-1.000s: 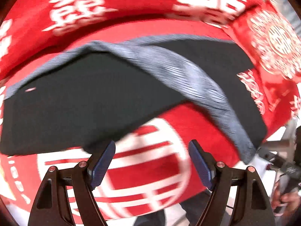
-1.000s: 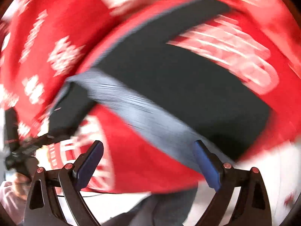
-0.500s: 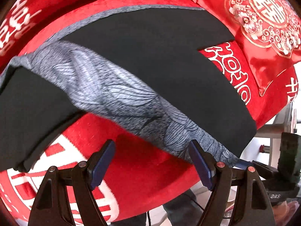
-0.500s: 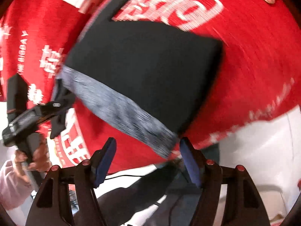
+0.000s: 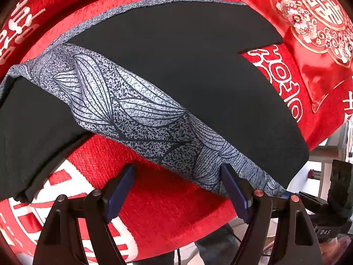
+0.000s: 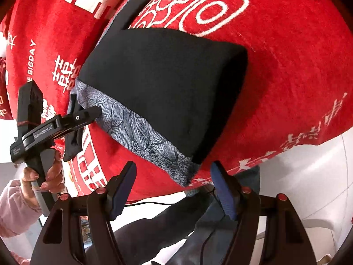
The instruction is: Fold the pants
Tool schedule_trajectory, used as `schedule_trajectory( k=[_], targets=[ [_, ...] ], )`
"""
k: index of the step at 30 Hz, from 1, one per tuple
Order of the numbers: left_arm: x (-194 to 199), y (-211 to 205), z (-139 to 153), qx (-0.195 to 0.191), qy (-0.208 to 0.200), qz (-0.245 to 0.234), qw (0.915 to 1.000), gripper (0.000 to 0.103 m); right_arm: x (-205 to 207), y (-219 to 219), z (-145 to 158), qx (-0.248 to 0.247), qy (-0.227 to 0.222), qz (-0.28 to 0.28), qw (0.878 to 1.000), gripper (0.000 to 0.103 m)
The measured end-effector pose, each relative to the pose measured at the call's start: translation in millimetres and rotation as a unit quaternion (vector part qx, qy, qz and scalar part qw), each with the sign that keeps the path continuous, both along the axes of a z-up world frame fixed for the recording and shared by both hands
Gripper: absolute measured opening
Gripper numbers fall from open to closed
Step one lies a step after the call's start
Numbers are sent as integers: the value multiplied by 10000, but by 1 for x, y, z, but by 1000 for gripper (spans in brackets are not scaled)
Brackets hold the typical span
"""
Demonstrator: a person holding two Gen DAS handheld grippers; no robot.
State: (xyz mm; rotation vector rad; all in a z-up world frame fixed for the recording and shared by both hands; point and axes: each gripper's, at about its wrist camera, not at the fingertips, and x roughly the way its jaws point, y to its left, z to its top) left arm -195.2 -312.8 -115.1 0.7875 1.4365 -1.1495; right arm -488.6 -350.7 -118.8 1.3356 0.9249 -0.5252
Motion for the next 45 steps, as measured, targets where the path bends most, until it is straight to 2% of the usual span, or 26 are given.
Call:
schedule_trajectory(
  k=[2,4,6,7,8,9,10,12,15,16,19,22,25,29,31,33,34,35,36,38,40,43,45],
  targets=[
    [2,2,0,17,147,116,9998,81,3,-1,2,114,-202,12,9997,59],
    [5,5,0,23,254,206,9995,81,7,-1,5,143,-285,21,9995,58],
    [5,7,-2,-14,235,197,9995,81,11,0,0,209,-180,76,9996,58],
    [4,7,-1,-68,226,174,9996,69,14,1,-7,279,-56,134,9995,46],
    [2,7,0,-148,224,131,9996,55,17,3,-17,458,-19,197,9988,10],
    [1,6,1,-195,268,44,9994,24,17,3,-21,598,3,189,9980,3],
    [1,4,1,-186,437,8,9989,15,17,2,-19,605,-52,142,9981,3],
    [6,0,7,-277,582,130,9978,15,20,-5,4,355,-239,189,9989,3],
    [11,-9,31,-597,558,208,9964,15,27,-30,53,-66,-539,297,9981,3],
    [14,-15,40,-719,571,285,9954,15,31,-47,74,-296,-645,331,9969,3],
    [27,-38,63,-1033,562,434,9921,15,40,-88,111,-756,-817,341,9932,3],
    [43,-67,81,-1290,347,433,9901,15,54,-138,139,-1153,-871,343,9889,3],
    [62,-92,98,-1463,-119,527,9878,15,76,-193,157,-1503,-619,456,9857,3],
    [88,-100,102,-1431,-668,724,9848,15,112,-263,156,-1708,-240,744,9822,7],
    [99,-97,92,-1227,-965,850,9841,15,132,-286,147,-1858,141,991,9775,7],
    [107,-90,72,-916,-1147,1023,9839,15,149,-303,130,-1950,667,1154,9717,17],
    [111,-85,57,-707,-1228,1120,9835,15,156,-310,121,-1927,846,1239,9697,41],
    [115,-80,41,-467,-1311,1202,9829,15,163,-315,113,-1966,991,1305,9667,71],
    [116,-76,32,-326,-1351,1247,9824,15,167,-317,112,-2129,1137,1323,9614,83],
    [122,-67,8,8,-1378,1393,9806,15,173,-315,122,-2543,1041,1375,9516,85],
    [124,-60,-6,163,-1372,1478,9793,15,171,-308,133,-2722,958,1387,9474,85],
    [119,-58,-5,69,-1593,1399,9772,15,151,-283,136,-2305,468,1166,9649,85],
    [117,-61,-5,124,-1672,1398,9759,15,134,-265,119,-1986,685,952,9730,85]
  ],
)
